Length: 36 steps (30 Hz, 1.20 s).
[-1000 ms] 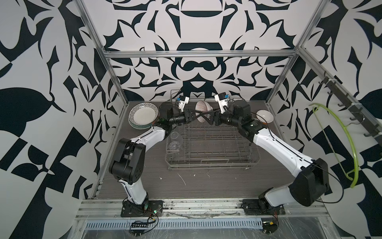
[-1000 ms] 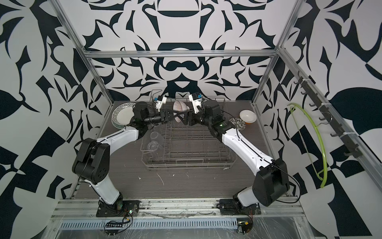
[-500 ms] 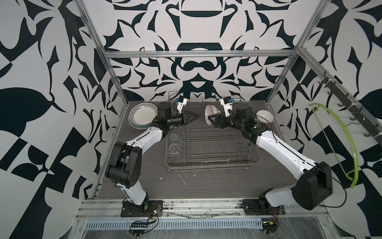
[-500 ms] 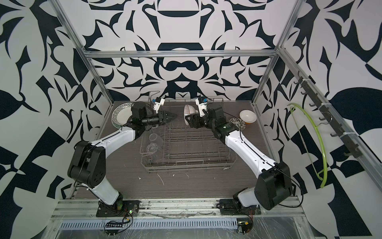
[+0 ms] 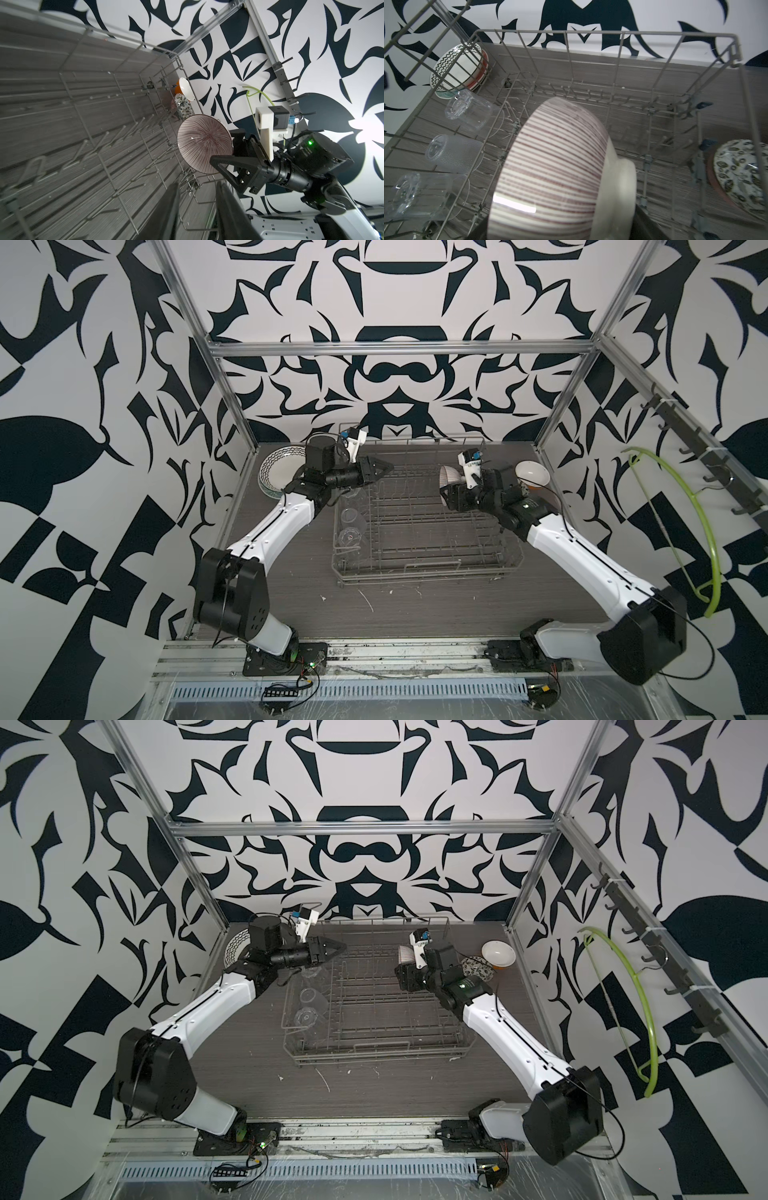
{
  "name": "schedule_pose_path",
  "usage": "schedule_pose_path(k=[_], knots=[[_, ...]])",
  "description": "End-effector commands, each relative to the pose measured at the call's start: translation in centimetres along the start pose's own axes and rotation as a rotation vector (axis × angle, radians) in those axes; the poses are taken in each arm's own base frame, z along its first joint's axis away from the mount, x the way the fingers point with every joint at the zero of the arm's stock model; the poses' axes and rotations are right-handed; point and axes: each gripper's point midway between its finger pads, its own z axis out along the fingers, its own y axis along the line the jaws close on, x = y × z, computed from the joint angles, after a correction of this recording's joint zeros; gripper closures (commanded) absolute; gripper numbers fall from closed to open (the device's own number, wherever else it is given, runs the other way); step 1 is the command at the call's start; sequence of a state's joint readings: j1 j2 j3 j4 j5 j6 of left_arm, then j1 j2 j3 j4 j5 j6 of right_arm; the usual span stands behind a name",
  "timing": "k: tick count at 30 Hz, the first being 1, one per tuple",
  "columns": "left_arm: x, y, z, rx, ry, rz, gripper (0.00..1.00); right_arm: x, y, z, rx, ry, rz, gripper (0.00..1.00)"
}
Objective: Load bowls into a dish rack
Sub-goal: Place the bowl in the dish rack.
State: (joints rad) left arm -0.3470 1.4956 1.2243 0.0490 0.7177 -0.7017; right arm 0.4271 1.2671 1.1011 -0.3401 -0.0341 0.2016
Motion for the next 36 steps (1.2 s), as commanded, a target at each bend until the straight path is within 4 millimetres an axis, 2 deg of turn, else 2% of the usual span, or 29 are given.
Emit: schedule_pose_path(k=[1,5,10,11,14,20,25,36], knots=[[-1.2,-1.5,-2.8,-0.110,-0.064,0.074,0.63,-2.1,-1.5,-2.5,0.106,-0.078,-0.040,0.83],[-0.4,-1.3,-4.4,-0.183,-0.076,0.057,0.63,-0.6,-3.0,-2.9,0.190,-0.030,-0.040,0.83],[0.8,-0.2,-5.1,-0.224,-0.088,0.038,0.63,0.9,-4.8,-3.5,0.283,-0.006,-0.039,0.84],[0.8,-1.1,-5.8,-0.211,-0.104,0.052,0.63,1.2,-5.1,-3.6,0.300,0.002,-0.040,0.84],[1.4,-0.7,-5.8,-0.210,-0.101,0.038,0.63,1.9,-5.8,-4.0,0.340,0.021,-0.042,0.84],[2.2,0.2,-5.6,-0.210,-0.099,0.013,0.63,3.4,-6.4,-4.1,0.368,0.055,-0.031,0.85],[2.2,0.2,-5.5,-0.208,-0.100,0.012,0.63,4.1,-6.5,-3.8,0.373,0.077,-0.027,0.85],[3.1,0.8,-5.8,-0.215,-0.105,0.002,0.63,6.4,-6.7,-2.0,0.391,0.153,-0.033,0.86]])
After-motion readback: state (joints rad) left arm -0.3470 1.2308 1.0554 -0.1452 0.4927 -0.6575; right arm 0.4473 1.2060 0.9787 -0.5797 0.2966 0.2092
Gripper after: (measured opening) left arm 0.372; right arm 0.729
